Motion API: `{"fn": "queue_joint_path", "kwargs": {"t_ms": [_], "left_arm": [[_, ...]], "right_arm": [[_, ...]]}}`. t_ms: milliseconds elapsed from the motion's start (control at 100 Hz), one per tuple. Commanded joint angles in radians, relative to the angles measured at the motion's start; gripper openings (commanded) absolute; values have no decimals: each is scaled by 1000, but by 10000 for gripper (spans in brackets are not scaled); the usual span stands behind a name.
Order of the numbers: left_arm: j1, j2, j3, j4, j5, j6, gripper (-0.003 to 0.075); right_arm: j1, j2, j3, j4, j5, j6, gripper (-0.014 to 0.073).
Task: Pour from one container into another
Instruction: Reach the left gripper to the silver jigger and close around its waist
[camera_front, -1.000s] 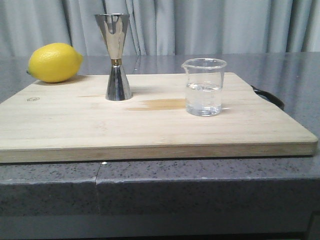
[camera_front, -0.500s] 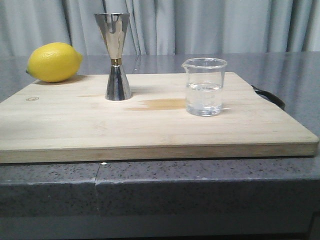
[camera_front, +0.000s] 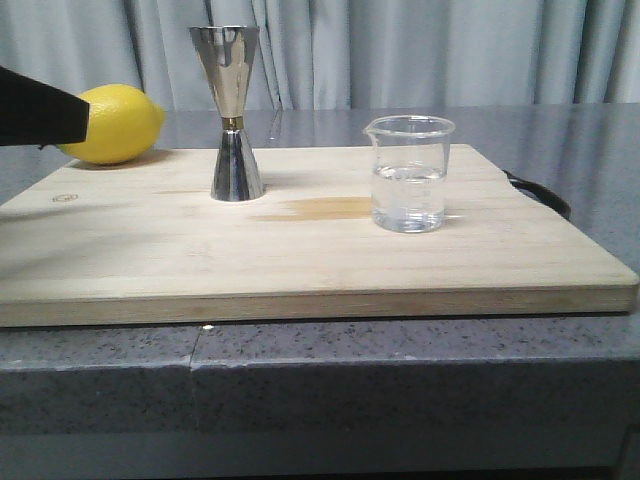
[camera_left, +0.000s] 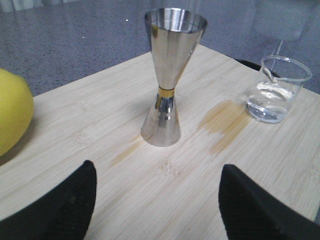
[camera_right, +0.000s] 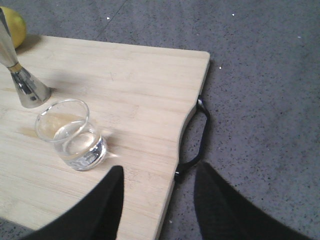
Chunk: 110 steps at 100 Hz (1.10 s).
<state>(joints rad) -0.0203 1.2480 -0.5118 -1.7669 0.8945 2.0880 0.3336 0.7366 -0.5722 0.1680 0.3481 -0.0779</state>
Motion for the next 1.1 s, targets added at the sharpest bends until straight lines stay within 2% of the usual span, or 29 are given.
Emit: {"fn": "queue_joint_path", "kwargs": {"t_ms": [0,200,740,1090], "left_arm": [[1,26,-48,-75,102,55,483],[-13,129,-120,-75,126,84,483],[-182,386,-353,-75,127,114,483],[-217,469,-449,-75,135,114,470]], "right_arm": [[1,3,-38,6,-88,-11,296],[1,3,-38,6,-90,-11,296],[1,3,-38,6,-96,-11,296],[1,3,-38,6,-100,-11,296]]}}
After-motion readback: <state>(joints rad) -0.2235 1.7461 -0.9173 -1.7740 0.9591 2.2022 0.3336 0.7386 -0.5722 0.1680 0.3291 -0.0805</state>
